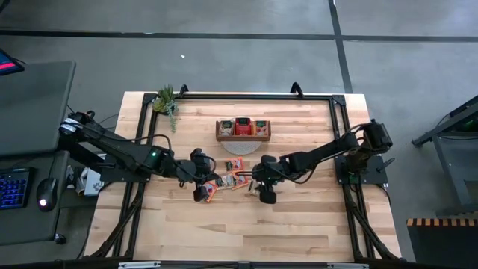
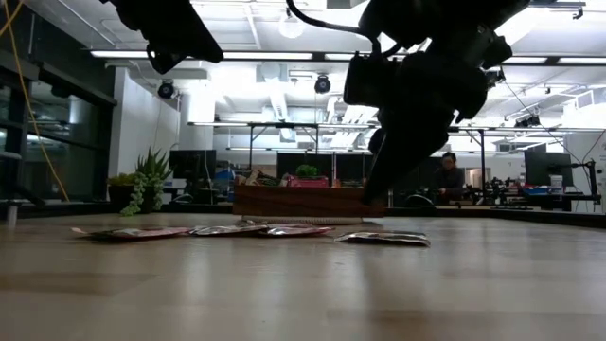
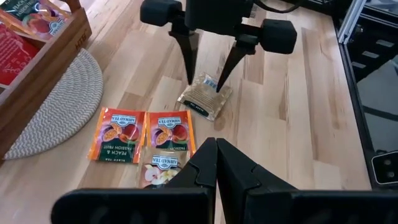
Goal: Pick & Place Tea
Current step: Put the brown tea bag in the left section of the wooden organizer
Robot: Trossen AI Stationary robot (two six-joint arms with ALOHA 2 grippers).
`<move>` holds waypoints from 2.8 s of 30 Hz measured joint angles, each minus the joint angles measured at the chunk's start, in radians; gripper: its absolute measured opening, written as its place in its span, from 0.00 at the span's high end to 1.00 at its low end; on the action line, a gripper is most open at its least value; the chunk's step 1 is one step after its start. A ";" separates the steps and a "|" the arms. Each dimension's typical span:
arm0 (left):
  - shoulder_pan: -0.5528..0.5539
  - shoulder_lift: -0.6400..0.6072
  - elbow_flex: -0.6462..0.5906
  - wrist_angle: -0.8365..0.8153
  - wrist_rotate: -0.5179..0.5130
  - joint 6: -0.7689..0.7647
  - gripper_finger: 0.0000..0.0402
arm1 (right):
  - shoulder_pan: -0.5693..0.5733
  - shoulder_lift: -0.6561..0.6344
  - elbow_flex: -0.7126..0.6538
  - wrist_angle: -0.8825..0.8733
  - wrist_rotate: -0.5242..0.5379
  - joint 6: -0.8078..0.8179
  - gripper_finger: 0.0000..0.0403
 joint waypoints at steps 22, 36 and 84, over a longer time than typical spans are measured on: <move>0.000 0.000 0.000 -0.027 0.022 0.014 1.00 | -0.028 0.116 0.003 0.012 0.064 0.022 0.38; 0.000 0.000 0.000 -0.045 0.021 0.014 1.00 | -0.041 0.166 0.008 0.010 0.056 0.154 0.45; 0.001 -0.001 0.000 -0.046 0.018 0.043 1.00 | -0.086 -0.168 -0.003 -0.106 0.324 0.216 1.00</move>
